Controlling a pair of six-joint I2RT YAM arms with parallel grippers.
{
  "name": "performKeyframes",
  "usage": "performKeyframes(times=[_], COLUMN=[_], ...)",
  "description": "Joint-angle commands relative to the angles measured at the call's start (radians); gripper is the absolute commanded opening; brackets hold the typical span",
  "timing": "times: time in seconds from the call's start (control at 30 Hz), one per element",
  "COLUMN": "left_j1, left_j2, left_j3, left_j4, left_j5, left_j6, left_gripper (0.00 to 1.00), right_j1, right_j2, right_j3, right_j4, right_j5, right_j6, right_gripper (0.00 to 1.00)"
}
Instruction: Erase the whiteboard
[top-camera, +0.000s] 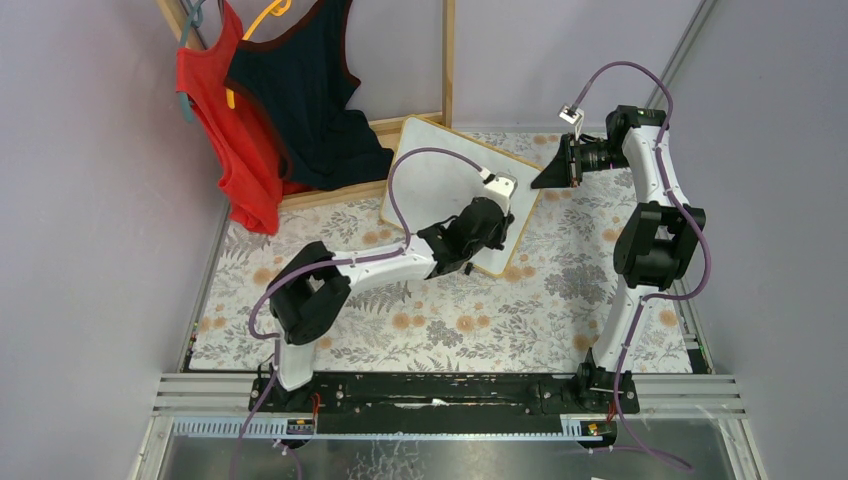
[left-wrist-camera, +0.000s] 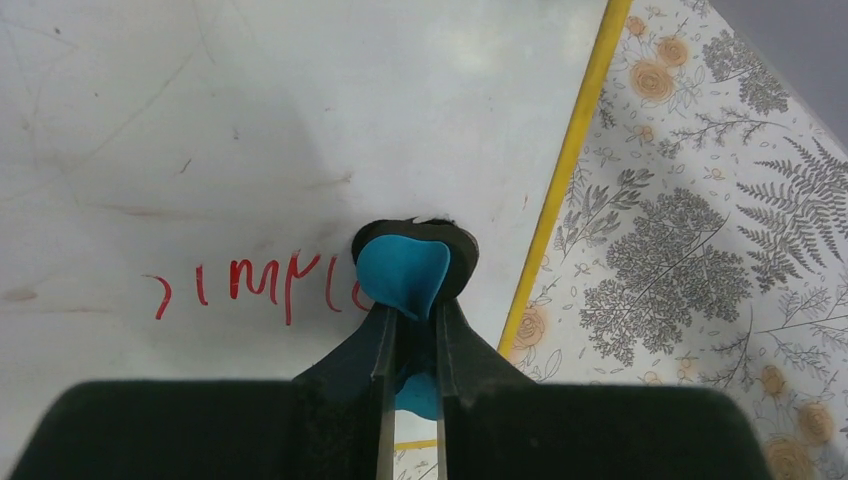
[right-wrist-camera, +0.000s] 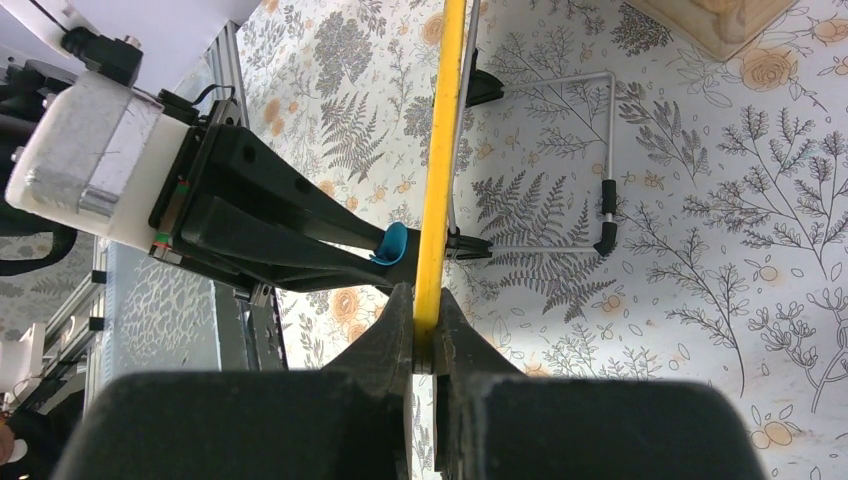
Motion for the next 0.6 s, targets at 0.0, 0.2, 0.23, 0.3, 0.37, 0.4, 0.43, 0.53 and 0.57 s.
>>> performKeyframes(times=[0.0,0.2,0.23,0.3,0.37,0.4,0.43,0.53,0.57], left_j1=[0.014,0.113,0.13,0.157,0.184,0.197,0.208,0.215,0.214], left_j2=[-0.017,-0.108,-0.121,-0.137,-0.153,-0.157,-0.16,-0.144,-0.137], left_j3=[-0.05,-0.177,-0.187,-0.211,-0.226,-0.231,-0.23,-0.21,-0.197], left_j4=[-0.005,0.004,0.005,0.002,0.004,0.006,0.007,0.008,0.004], left_j5=[-0.016,-0.014,-0.018,-0.047,-0.048,-0.047,-0.045,-0.033,-0.023], left_j6=[0.008,0.012,0.019,0.032,0.034,0.035,0.033,0.039,0.037], left_gripper=[0.0,0.0,0.0,0.0,0.0,0.0,0.0,0.0,0.0], right_j1=[0.042,0.042,0.042,0.042,0.042,0.042,0.042,0.042,0.042], right_j2=[0.01,0.01,0.01,0.011,0.012,0.014,0.014,0.013,0.012], right_j3=[-0.007,-0.008,-0.009,-0.008,-0.009,-0.009,-0.007,-0.007,-0.007], right_j4=[-0.079,-0.079,-0.079,-0.079,-0.079,-0.079,-0.08,-0.078,-0.079], right_j5=[0.041,0.042,0.041,0.042,0.041,0.041,0.041,0.039,0.039], right_j6=[-0.046,-0.046,-0.046,-0.047,-0.048,-0.048,-0.047,-0.046,-0.047], right_gripper=[0.0,0.0,0.0,0.0,0.0,0.0,0.0,0.0,0.0])
